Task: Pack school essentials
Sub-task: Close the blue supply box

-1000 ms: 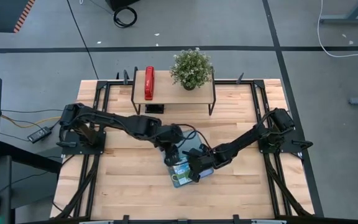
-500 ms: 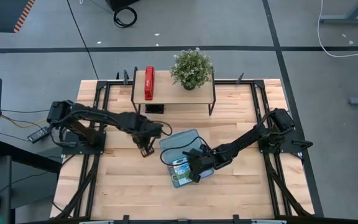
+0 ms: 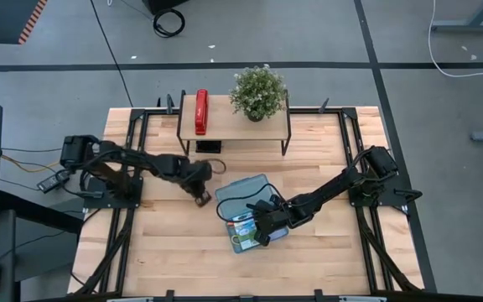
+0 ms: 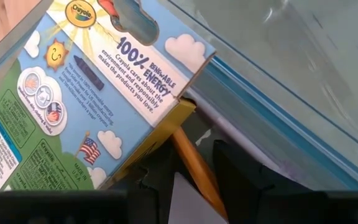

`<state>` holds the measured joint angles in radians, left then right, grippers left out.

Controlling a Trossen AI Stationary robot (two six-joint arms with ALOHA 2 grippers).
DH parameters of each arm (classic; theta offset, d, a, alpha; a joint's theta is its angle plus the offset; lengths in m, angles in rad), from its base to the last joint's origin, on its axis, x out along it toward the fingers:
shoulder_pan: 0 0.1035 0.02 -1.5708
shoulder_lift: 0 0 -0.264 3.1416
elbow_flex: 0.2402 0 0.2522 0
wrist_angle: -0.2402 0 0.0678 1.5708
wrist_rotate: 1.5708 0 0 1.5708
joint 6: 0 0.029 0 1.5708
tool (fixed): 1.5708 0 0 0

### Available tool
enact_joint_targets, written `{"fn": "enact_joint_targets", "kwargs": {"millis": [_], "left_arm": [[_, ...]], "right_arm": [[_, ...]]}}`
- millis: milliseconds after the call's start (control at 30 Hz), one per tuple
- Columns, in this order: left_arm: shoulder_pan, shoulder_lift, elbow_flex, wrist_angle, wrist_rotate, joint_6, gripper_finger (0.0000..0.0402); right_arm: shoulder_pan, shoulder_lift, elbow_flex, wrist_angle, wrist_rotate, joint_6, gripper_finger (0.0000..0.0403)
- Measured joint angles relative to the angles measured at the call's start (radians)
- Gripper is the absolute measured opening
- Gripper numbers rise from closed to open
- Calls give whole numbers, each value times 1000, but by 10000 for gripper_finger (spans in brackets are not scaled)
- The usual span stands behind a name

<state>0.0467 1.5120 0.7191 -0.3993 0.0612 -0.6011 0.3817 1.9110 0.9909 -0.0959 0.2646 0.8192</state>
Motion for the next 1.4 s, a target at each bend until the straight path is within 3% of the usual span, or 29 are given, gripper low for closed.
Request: {"fn": "enact_joint_targets", "kwargs": {"millis": [233, 333, 467, 600, 867, 1400], "left_arm": [[178, 9, -104, 237, 66, -400, 3], [202, 16, -101, 377, 73, -536, 2], [203, 56, -86, 390, 88, -649, 3], [175, 115, -55, 385, 133, -689, 2], [106, 213, 37, 391, 124, -731, 2], [89, 231, 175, 382, 201, -715, 6]], "right_arm": [[0, 0, 0, 2, -3, 8, 119], [0, 0, 0, 5, -3, 8, 119], [0, 0, 0, 8, -3, 5, 119], [0, 1, 0, 10, -2, 4, 119], [0, 1, 0, 15, -1, 8, 119], [-4, 1, 0, 16, 3, 3, 119]]}}
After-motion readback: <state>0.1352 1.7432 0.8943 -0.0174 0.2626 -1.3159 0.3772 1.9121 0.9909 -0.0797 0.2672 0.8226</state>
